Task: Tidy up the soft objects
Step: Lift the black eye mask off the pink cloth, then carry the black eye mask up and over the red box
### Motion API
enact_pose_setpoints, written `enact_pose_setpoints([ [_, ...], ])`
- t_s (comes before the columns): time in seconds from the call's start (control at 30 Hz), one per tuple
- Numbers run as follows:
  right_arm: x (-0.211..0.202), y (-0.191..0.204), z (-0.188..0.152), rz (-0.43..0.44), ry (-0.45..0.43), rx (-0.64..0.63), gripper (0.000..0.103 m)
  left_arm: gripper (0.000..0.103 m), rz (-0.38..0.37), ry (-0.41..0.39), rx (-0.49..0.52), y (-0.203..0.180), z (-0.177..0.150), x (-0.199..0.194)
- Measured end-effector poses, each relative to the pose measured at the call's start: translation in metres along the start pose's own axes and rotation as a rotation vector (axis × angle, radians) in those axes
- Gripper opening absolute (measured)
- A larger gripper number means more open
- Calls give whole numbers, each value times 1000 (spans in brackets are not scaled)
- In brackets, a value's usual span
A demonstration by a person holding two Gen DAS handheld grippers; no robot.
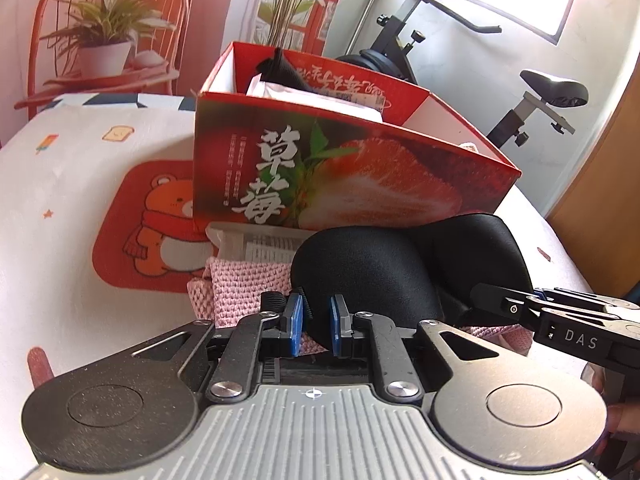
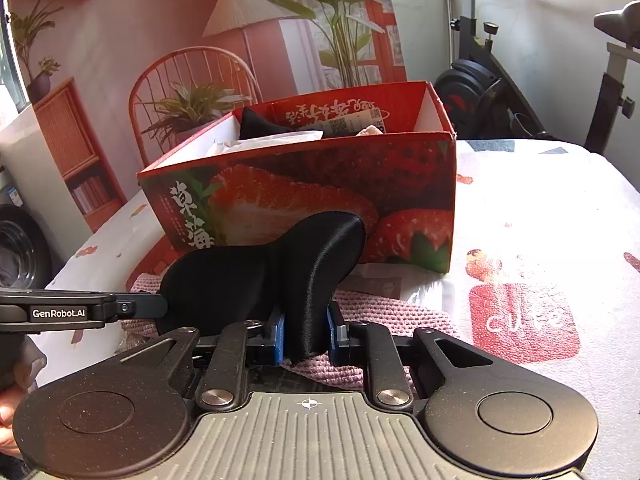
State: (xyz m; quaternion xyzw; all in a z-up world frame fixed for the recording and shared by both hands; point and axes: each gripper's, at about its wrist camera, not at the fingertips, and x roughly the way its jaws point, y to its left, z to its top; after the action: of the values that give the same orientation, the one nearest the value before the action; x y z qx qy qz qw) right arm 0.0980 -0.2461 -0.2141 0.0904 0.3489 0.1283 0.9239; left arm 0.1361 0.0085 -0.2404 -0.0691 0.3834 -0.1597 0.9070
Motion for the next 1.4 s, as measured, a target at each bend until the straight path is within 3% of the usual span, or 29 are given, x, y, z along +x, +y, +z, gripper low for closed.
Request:
enact_pose_setpoints([
  [0.3, 0, 0, 0, -1, 0, -1, 17, 14, 3, 0, -5, 0, 1, -3],
  [0.37, 0, -1, 1, -1, 1, 2, 17, 19, 22, 14, -21, 2, 1, 0],
  [0.43, 0, -3, 0, -1, 6, 11, 17, 37, 40, 11, -45, 5, 2, 1],
  [0.47, 1, -4, -1, -1, 8, 16, 17, 39, 41, 6, -58, 7, 2, 0],
  [0.9, 6, -8, -5, 2, 30, 38, 17, 53, -14, 12, -17, -10, 5, 16],
  [0.97, 6, -7, -6, 1, 32, 39, 17, 49, -12, 8, 2, -11, 4, 15],
  [1.03, 6, -7, -5, 2, 31, 43, 19, 25, 50, 5, 68, -15, 4, 14],
  [1.1, 6, -9, -4, 0, 25, 50, 24, 19, 57, -15, 72, -15, 4, 9],
  [1.23, 2, -16, 1, 2, -5, 90, 36, 14, 68, -51, 65, -11, 5, 1],
  [1.4, -3, -23, 8, 11, -40, 115, 37, 13, 68, -99, 81, -13, 10, -9],
])
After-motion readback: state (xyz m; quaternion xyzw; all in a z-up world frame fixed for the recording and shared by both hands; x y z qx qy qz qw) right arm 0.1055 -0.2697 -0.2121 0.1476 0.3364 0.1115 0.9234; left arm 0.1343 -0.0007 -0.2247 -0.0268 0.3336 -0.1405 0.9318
